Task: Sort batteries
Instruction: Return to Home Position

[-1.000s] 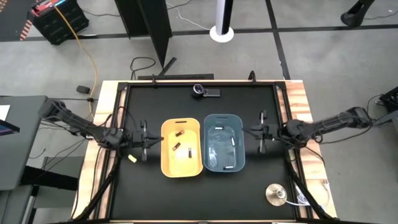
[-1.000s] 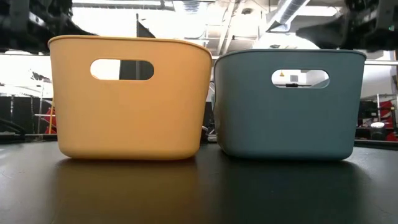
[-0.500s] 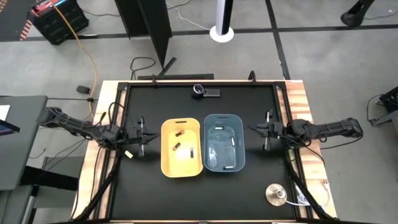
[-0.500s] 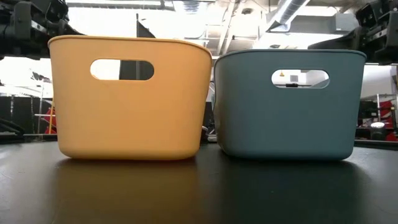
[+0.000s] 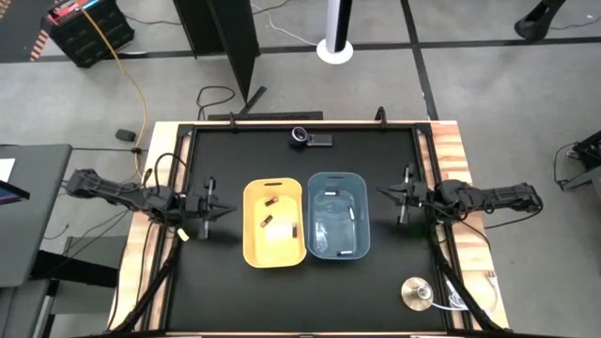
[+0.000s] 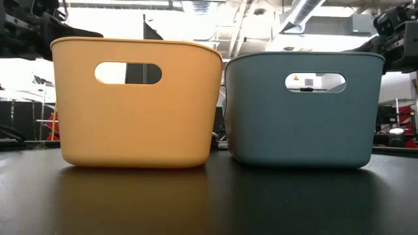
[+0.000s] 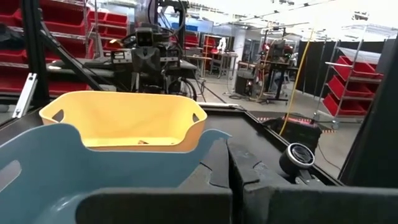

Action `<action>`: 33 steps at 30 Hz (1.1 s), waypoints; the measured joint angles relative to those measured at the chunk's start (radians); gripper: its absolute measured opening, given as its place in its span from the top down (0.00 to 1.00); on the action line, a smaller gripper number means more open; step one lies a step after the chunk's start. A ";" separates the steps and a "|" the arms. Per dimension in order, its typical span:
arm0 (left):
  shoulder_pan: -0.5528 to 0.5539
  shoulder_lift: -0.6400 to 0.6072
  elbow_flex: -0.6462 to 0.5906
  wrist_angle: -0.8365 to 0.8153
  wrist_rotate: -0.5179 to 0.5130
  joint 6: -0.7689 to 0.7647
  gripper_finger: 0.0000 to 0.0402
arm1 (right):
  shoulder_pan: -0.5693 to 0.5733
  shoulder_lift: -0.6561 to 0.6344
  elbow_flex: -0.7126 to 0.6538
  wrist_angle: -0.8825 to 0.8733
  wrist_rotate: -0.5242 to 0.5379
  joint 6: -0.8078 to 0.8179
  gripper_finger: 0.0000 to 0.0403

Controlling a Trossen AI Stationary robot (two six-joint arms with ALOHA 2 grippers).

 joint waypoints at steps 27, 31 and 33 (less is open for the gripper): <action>0.002 -0.218 -0.001 -0.227 0.176 0.015 1.00 | 0.003 0.006 0.000 -0.008 -0.001 0.097 0.92; 0.002 -0.216 -0.001 -0.257 0.128 0.031 1.00 | 0.003 0.006 0.000 -0.008 -0.001 0.097 0.91; 0.002 -0.208 -0.001 -0.255 0.119 0.015 1.00 | 0.003 0.005 0.000 -0.008 -0.002 0.097 0.91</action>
